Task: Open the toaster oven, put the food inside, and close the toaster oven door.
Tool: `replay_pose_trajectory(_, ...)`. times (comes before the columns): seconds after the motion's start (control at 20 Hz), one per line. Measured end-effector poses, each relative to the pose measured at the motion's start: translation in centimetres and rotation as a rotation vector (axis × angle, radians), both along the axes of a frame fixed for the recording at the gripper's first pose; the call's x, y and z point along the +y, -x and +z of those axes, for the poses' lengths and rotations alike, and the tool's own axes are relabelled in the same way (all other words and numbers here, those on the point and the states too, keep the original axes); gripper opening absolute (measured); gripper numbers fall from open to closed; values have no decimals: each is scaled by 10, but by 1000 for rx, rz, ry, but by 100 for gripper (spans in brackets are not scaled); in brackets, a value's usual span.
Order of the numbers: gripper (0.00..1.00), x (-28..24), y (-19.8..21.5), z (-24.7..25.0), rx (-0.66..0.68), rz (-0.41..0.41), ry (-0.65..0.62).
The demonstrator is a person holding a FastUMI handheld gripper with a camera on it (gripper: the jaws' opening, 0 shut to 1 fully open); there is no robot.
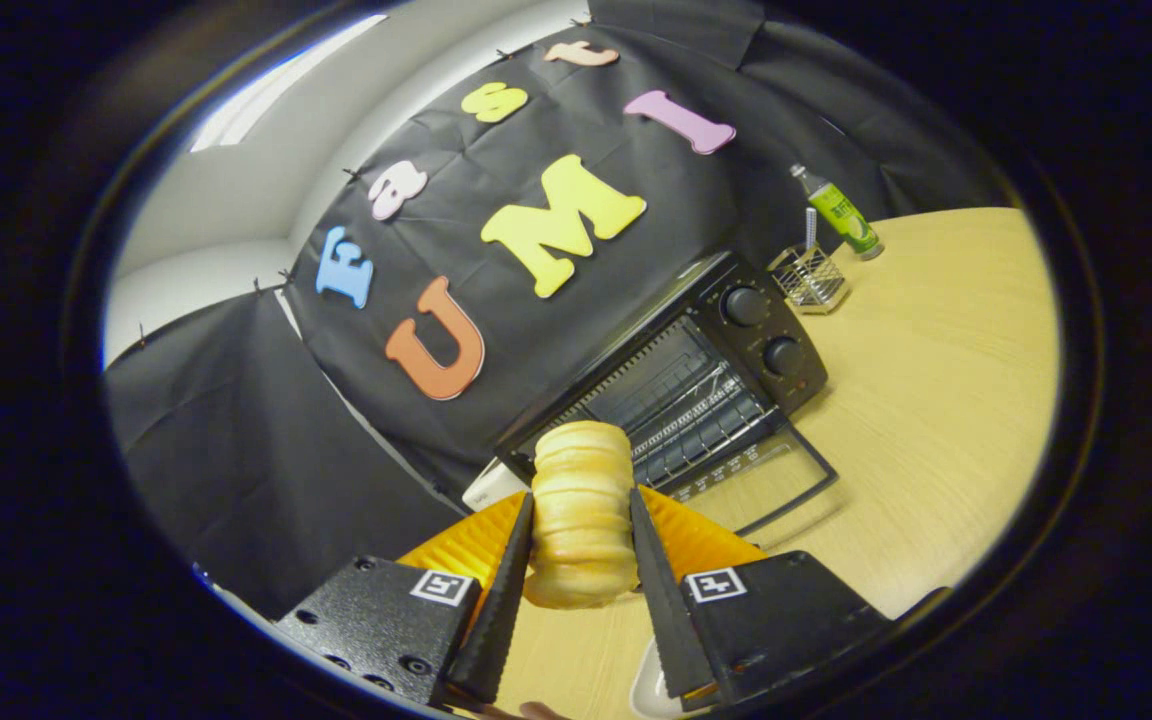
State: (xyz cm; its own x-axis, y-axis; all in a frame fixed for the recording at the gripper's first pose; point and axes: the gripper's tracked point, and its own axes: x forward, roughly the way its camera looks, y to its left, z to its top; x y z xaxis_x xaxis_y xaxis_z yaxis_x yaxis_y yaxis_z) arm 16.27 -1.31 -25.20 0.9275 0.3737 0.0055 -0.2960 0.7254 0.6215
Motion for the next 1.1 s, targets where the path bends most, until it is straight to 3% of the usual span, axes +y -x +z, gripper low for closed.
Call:
replay_pose_trajectory(0.25,64,11,-64,-8,63,16,36)
replay_pose_trajectory(0.6,66,-3,-158,-11,105,-88,-7)
replay_pose_trajectory(1.0,68,19,-189,-2,25,-80,71)
replay_pose_trajectory(1.1,74,17,-187,-4,29,-92,81)
